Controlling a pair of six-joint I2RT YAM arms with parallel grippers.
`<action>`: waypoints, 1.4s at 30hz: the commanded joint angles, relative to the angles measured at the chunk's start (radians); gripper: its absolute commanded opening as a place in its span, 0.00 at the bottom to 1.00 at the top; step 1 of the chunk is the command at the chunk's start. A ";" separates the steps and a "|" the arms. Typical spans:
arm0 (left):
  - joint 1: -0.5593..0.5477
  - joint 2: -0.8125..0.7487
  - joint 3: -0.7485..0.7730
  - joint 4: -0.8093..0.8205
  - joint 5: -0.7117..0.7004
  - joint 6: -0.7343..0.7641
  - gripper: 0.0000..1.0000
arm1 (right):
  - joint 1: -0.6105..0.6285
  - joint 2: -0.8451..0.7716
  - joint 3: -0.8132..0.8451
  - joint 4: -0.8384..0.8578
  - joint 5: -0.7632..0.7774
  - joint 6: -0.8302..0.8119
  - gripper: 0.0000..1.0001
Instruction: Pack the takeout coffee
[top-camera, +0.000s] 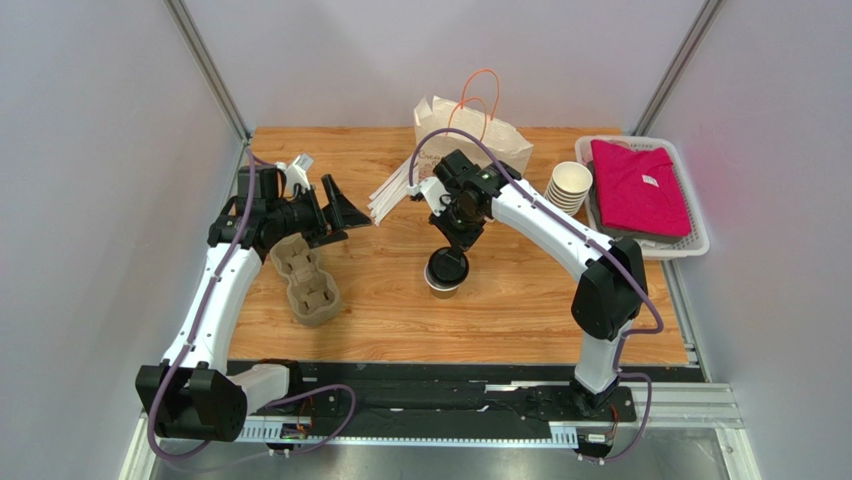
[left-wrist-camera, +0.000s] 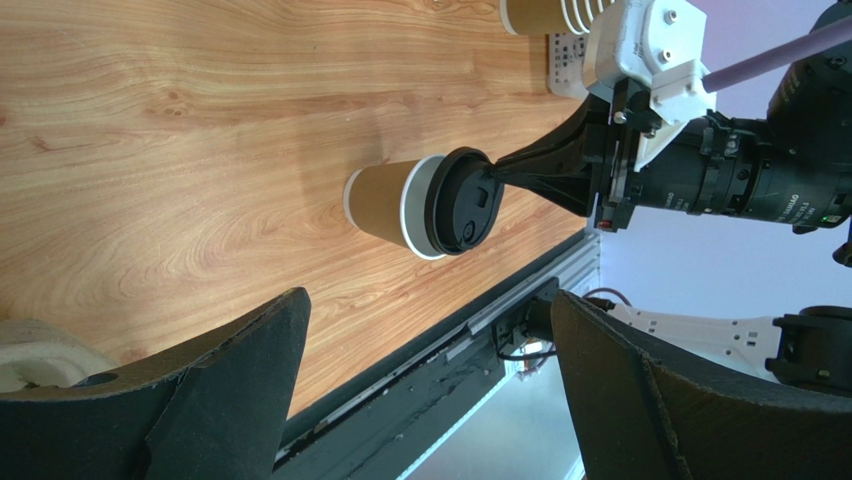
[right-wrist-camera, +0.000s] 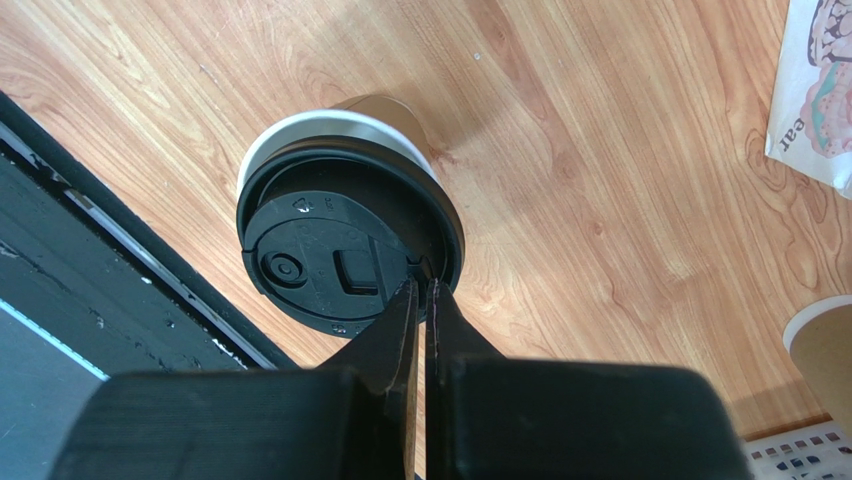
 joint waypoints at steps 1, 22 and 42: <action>-0.001 0.006 -0.001 0.014 -0.012 0.016 0.99 | 0.009 0.021 0.056 0.014 0.005 0.005 0.00; -0.001 0.035 0.008 0.032 -0.001 0.014 0.99 | 0.032 0.053 0.071 -0.017 -0.006 0.000 0.00; -0.001 0.052 0.017 0.028 0.009 0.019 0.99 | 0.039 0.085 0.096 -0.033 0.025 -0.010 0.00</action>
